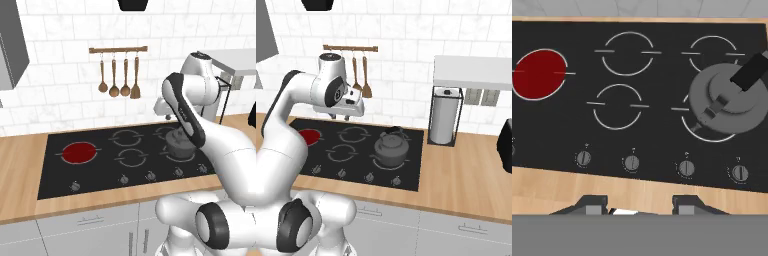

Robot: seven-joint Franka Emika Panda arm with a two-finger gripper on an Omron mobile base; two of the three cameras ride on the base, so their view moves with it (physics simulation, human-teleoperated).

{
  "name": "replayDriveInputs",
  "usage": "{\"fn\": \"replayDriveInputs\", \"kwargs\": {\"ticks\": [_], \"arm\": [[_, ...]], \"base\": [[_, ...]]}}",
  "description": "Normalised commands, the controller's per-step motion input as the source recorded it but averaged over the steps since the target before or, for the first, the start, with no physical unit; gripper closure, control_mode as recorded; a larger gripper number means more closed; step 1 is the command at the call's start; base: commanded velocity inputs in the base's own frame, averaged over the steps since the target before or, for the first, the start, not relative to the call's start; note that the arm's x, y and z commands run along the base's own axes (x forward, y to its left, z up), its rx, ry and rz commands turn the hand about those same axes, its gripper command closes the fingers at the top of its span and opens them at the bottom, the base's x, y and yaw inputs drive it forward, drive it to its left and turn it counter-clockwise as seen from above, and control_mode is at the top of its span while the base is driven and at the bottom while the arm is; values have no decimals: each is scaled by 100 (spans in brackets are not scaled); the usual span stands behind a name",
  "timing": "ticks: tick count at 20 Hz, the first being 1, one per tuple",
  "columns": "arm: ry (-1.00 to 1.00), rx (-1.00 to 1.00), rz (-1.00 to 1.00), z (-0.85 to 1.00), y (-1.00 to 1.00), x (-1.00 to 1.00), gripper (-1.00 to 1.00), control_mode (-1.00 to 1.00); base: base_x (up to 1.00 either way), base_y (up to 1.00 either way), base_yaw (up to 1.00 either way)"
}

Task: Turn off the front left burner of the stove.

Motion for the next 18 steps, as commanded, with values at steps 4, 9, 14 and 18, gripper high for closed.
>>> {"fn": "replayDriveInputs", "kwargs": {"ticks": [4,9,14,18], "arm": [[0,0,3,0,25,-27,-100,-100],[0,-5,9,-1,68,-54,-100,-100],[0,-15,20,-8,96,-58,-100,-100],[1,-23,30,-29,100,-67,-100,-100]], "base": [[0,0,0],[0,0,0],[0,0,0],[0,0,0]]}}
